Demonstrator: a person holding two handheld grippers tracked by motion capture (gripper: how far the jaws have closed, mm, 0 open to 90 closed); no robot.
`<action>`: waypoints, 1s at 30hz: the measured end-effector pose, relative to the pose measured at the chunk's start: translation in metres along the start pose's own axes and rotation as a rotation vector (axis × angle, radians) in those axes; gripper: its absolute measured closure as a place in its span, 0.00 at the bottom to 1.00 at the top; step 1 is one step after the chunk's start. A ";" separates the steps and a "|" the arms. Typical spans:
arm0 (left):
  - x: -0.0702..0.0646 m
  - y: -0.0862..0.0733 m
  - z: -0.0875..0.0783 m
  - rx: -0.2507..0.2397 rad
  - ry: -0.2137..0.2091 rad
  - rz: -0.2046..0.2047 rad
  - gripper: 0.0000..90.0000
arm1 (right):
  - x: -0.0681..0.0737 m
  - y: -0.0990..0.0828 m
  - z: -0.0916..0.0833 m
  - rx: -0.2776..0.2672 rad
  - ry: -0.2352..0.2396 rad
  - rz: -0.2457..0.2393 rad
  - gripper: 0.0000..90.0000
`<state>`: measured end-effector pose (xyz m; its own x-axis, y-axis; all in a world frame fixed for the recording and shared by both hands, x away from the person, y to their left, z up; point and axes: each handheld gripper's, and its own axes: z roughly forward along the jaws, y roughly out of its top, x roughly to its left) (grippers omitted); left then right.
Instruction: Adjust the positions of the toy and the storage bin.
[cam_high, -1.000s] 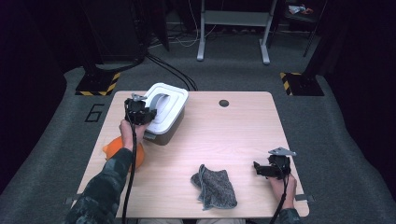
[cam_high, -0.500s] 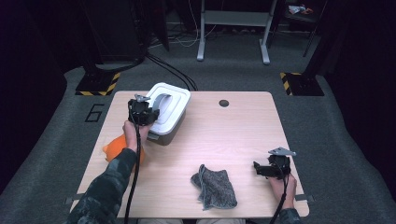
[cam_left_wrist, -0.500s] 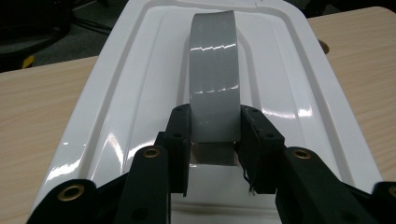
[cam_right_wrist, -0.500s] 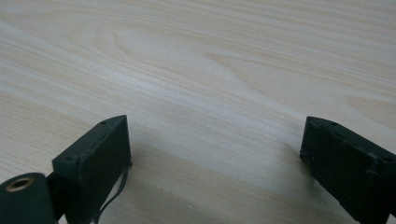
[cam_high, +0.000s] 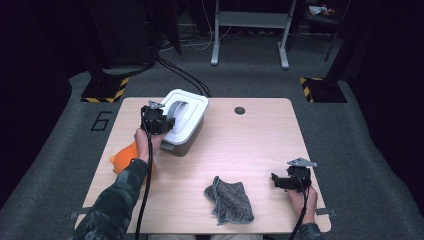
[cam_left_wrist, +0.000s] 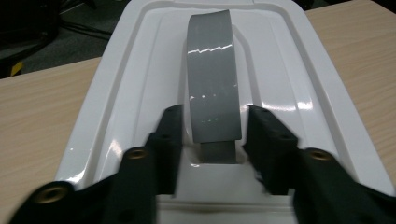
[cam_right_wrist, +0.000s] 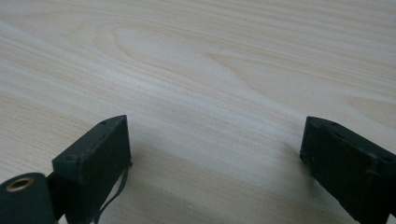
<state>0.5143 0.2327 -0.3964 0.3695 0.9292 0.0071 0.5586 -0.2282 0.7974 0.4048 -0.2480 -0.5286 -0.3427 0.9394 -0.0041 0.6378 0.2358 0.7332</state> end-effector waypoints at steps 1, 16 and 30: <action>0.001 0.000 -0.001 0.003 0.002 0.015 0.50 | 0.000 0.000 0.000 0.000 0.000 0.000 0.09; 0.057 -0.011 -0.030 -0.036 0.013 0.008 0.36 | 0.000 0.000 0.000 0.000 0.000 0.001 0.09; 0.056 -0.024 -0.020 0.017 -0.040 -0.009 0.45 | 0.000 0.000 0.000 0.000 0.000 0.001 0.09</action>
<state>0.5072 0.2964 -0.4031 0.3937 0.9189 -0.0247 0.5745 -0.2250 0.7869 0.4045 -0.2477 -0.5286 -0.3419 0.9397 -0.0038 0.6377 0.2350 0.7335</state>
